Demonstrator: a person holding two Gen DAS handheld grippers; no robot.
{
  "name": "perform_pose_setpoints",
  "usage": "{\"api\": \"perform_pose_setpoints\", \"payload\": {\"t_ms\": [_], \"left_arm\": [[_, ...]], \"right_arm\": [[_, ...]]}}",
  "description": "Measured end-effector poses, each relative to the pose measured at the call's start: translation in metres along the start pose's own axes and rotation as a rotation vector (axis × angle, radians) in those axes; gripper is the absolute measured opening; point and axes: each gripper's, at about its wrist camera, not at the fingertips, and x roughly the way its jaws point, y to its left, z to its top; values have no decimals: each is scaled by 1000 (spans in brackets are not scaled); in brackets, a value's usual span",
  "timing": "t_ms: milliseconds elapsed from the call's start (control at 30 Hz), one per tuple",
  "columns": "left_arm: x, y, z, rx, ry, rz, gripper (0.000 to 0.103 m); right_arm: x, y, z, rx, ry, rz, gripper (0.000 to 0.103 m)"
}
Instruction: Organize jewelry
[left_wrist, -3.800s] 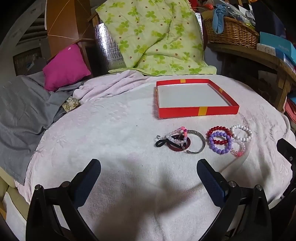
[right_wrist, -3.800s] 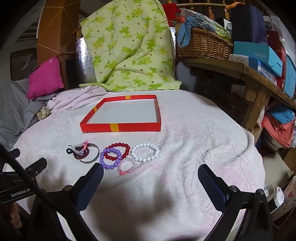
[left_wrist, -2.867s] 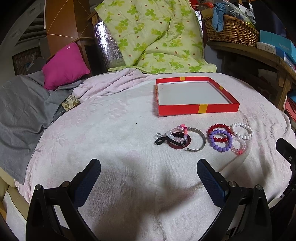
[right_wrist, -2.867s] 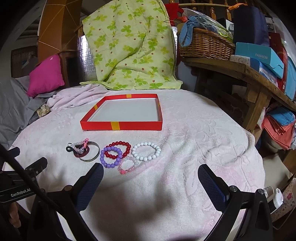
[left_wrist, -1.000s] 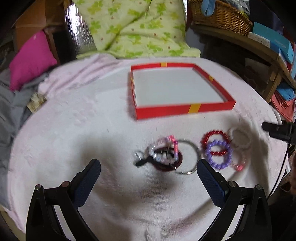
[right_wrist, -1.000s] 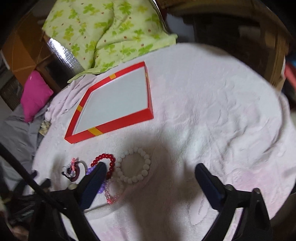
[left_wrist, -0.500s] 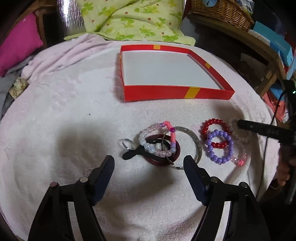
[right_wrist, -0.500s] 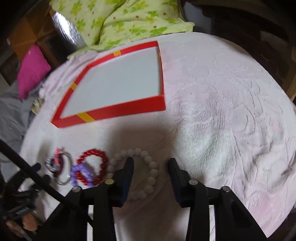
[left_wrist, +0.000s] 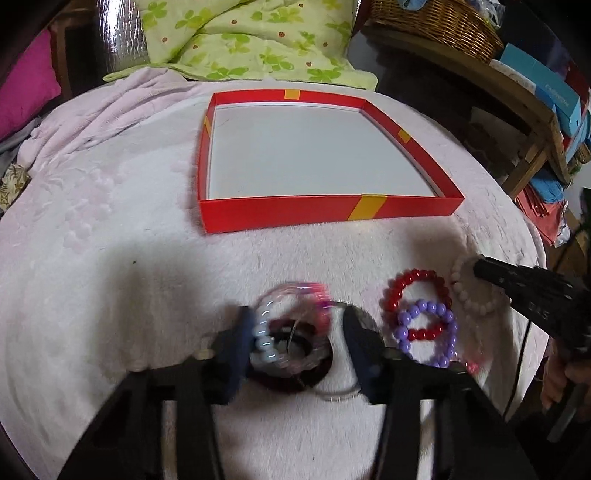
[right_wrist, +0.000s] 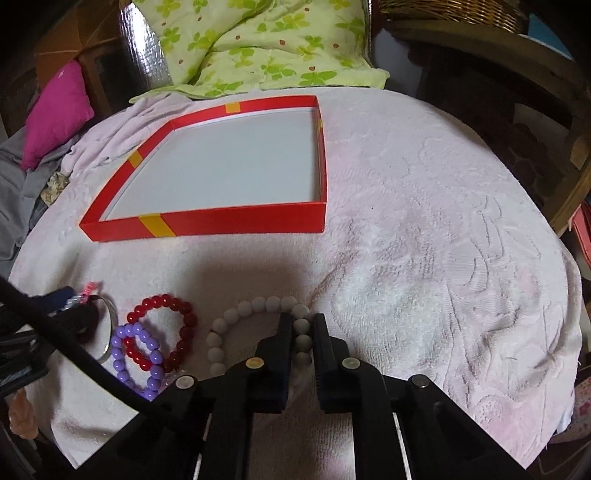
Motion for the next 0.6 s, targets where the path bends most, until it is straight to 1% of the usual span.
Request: {"api": "perform_pose_setpoints", "payload": {"t_ms": [33,133,167,233,300,400,500,600], "left_arm": [[1,1,1,-5,-3,-9,34],[-3,8,5,-34,-6,-65,20],[-6,10,6,-45,-13,-85,18],[-11,16,7,-51,-27,-99,13],[-17,24,10,-66,-42,-114,11],[-24,43,14,-126,-65,-151,11],[-28,53,16,-156,-82,-131,11],[-29,60,15,-186,-79,-123,12]], "right_arm": [[-2,-3,0,6,-4,4,11],[-8,-3,2,22,-23,22,10],[-11,-5,1,25,-27,26,10],[-15,-6,1,35,-40,39,10],[-20,-9,1,50,-57,57,10],[-28,-13,2,78,-84,87,10],[-32,-14,2,92,-97,109,10],[-33,-12,2,90,-98,111,10]]}}
